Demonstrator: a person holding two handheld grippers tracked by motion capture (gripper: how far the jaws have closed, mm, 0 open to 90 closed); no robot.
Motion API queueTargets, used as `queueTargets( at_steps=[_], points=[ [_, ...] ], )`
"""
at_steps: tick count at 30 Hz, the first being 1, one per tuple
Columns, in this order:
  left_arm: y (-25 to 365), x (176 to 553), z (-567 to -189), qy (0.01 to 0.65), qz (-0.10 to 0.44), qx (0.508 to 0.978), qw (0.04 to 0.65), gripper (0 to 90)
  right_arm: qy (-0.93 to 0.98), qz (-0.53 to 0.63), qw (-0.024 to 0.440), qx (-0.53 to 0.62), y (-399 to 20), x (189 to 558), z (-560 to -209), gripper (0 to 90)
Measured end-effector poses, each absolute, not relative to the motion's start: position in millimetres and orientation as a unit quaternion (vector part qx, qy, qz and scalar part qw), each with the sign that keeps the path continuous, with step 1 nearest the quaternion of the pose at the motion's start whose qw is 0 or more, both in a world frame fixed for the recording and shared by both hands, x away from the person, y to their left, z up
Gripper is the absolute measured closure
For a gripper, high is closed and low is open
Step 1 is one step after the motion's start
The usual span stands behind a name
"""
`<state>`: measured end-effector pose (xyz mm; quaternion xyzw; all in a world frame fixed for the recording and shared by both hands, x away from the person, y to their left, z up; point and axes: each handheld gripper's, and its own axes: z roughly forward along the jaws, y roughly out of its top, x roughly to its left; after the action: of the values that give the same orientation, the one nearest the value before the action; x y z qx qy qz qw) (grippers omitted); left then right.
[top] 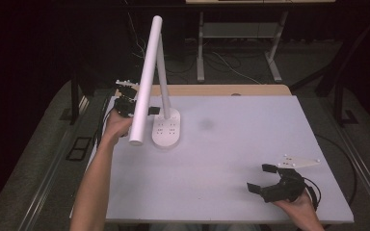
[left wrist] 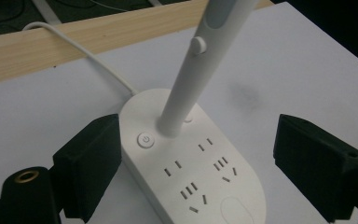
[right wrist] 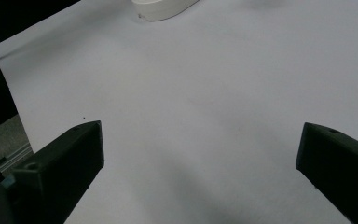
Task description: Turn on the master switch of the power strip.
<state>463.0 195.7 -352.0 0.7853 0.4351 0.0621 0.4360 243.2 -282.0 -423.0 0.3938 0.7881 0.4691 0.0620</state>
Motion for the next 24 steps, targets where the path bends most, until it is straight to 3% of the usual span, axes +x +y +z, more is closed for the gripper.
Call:
queueTargets(
  at_steps=[18, 24],
  points=[
    [202.2, 481.9, -372.7, 0.478, 0.051, 0.746, 0.461, 28.5, 0.788, 0.471, 0.061, 0.392, -281.8, 243.1, -423.2, 0.2],
    [200.9, 482.7, -378.8, 0.482, 0.057, 0.739, 0.467, 45.5, 0.788, 0.472, 0.062, 0.391, -281.6, 242.7, -423.2, 0.2]
  ],
)
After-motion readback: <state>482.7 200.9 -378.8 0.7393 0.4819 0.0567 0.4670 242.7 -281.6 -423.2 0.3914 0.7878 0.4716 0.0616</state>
